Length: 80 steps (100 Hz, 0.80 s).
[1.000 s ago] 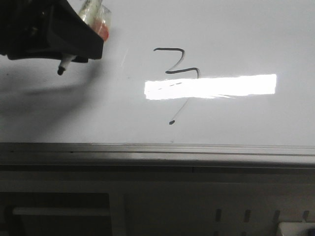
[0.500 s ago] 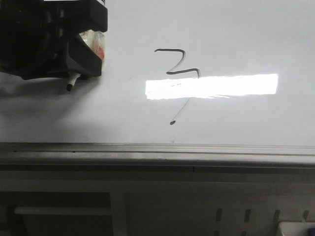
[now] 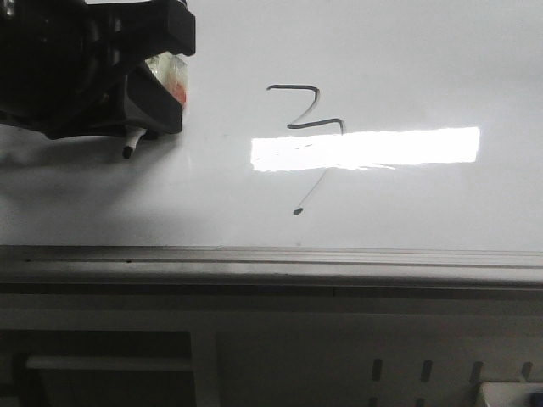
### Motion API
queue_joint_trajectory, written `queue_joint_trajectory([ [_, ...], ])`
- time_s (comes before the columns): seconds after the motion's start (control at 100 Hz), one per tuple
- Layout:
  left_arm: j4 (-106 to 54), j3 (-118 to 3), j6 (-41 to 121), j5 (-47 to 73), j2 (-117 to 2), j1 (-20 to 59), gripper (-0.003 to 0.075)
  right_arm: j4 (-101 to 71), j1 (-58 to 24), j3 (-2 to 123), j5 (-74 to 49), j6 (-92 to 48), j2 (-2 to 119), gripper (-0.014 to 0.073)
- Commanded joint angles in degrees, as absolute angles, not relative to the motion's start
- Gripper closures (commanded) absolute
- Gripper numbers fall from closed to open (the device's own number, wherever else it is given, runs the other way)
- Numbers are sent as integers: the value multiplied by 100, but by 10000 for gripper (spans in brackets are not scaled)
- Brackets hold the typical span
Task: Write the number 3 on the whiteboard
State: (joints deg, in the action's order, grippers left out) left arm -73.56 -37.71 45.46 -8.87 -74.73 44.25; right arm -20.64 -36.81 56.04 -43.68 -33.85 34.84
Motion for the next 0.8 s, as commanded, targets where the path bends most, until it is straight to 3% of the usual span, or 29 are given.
queue_joint_trajectory([
  [0.0,-7437,-3839,4509,-1660,-7561,4361,740,-2112,-3644,5740,-3868,-3398,3518,655],
  [0.17,-7437,-3839,4509,-1761,-7561,4361,720,-2155,-3644,5740,-3868,-3393,3518,658],
  [0.43,-7437,-3839,4509,-1761,-7561,4361,444,-2160,-3644,5740,-3868,-3393,3518,658],
  [0.68,-7437,-3839,4509,-1761,-7561,4361,374,-2250,-3644,5740,-3868,-3393,3518,658],
  [0.79,-7437,-3839,4509,-1761,-7561,4361,268,-2294,-3644,5740,-3868,-3393,3518,658],
])
